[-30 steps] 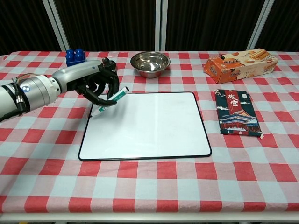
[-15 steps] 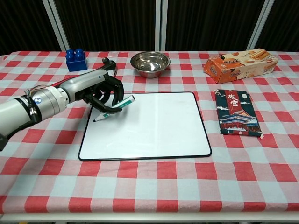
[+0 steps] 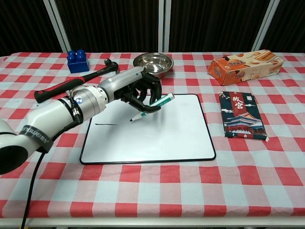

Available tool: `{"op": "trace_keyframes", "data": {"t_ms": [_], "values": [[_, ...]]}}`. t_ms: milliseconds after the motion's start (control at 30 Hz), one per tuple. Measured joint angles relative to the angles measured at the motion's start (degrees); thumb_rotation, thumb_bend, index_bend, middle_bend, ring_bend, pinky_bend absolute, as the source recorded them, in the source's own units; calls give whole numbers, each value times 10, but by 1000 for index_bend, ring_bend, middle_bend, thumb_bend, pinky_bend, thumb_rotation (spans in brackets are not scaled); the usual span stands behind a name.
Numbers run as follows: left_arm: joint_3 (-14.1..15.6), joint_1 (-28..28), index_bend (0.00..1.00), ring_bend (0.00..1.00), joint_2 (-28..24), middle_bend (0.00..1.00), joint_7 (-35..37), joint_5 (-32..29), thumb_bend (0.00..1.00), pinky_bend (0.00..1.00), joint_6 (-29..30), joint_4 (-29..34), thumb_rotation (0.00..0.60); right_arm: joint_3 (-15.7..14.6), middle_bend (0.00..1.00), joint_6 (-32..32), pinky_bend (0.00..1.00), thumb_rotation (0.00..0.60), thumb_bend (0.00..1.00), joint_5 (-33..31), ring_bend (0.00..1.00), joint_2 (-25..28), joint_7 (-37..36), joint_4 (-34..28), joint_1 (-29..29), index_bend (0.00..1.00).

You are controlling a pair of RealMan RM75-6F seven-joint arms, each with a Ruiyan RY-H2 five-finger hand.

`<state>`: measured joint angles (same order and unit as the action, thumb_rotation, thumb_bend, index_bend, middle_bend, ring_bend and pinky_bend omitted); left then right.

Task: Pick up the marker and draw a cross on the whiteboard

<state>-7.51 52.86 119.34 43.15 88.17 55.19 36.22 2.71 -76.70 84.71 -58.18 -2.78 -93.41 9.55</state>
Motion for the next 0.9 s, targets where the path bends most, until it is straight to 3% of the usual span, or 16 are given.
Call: {"op": "trace_keyframes", "data": {"t_ms": [333, 900], "values": [[5, -20, 563, 688, -62, 603, -38, -17, 410, 938, -1, 63, 600, -2, 5, 5, 0, 600, 111, 11, 0, -9, -18, 15, 5, 0], [6, -26, 563, 677, -31, 603, -12, -42, 410, 934, -41, -6, 600, -1, 5, 6, 0, 600, 111, 5, 0, -6, -10, 10, 5, 0]]}}
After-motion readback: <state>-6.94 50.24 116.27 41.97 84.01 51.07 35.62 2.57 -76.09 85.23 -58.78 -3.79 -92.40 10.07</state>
